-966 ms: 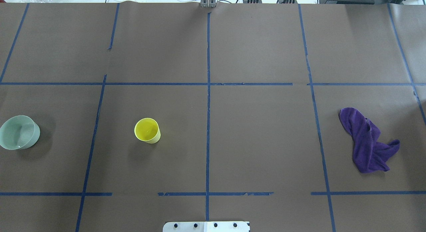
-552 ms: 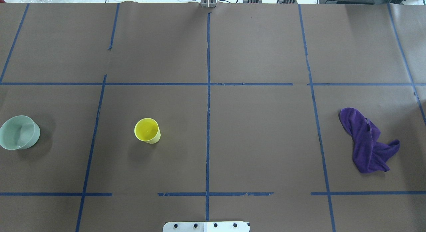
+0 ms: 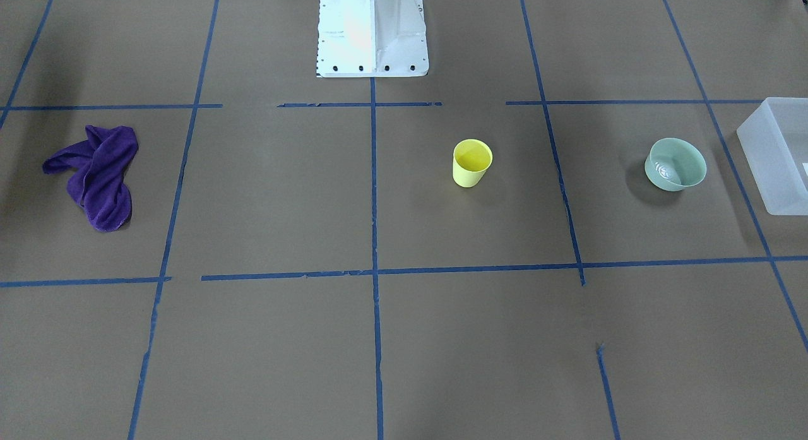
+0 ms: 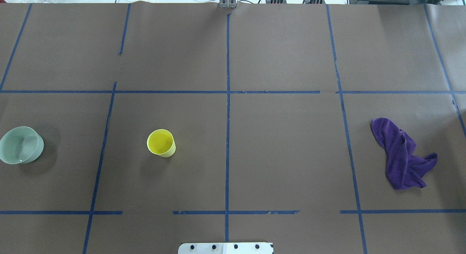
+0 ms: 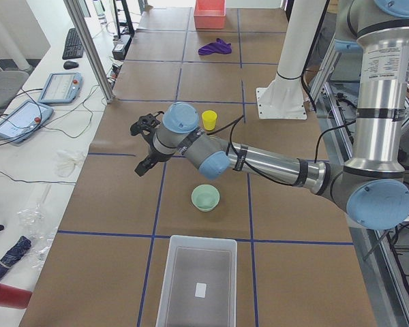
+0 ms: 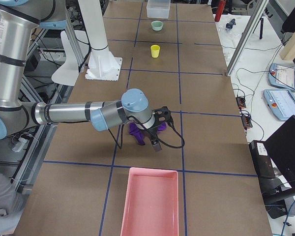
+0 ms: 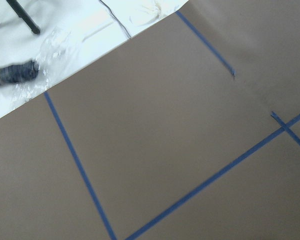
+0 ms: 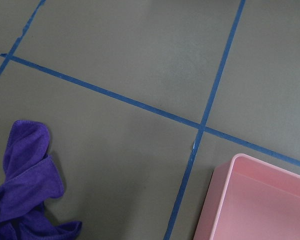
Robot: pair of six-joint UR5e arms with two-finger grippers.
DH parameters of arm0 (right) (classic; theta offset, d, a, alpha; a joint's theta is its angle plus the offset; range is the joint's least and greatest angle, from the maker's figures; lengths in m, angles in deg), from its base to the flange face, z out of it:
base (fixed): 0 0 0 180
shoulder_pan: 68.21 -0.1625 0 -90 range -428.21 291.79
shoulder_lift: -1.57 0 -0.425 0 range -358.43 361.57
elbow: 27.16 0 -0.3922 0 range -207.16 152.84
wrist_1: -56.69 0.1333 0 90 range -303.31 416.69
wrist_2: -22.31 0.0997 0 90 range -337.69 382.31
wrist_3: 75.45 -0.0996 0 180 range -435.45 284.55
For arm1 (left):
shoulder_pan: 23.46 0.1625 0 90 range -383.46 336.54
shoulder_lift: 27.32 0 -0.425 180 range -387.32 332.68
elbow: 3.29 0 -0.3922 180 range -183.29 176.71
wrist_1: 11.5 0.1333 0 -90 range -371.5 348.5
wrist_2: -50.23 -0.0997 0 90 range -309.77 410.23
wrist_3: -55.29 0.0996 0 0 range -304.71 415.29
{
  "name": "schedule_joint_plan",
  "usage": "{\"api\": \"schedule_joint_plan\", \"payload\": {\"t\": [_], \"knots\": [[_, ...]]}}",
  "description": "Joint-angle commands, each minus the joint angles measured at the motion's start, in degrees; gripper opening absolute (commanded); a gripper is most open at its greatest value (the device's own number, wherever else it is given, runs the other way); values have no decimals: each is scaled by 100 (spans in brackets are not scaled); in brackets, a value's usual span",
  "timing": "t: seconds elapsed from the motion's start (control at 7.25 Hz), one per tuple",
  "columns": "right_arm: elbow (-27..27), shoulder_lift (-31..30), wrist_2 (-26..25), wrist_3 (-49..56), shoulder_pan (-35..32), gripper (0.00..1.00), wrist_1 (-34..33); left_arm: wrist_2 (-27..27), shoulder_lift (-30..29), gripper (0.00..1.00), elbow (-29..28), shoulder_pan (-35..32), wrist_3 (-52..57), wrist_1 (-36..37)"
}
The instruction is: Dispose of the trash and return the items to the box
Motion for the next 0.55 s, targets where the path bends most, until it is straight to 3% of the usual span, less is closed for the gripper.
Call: {"api": "schedule_joint_plan", "payload": {"t": [0.0,0.14,0.41], "knots": [[2,90,8,-869,452,100,322,-296,-254,100,184,1245,-2843,-1131],[-6,90,-53,-1407,681,100,708,-1195,-254,100,682,1990,-3296,-1115],[2,90,-45,-1473,745,100,747,-1850,-158,100,1369,3047,-4629,-320]]}}
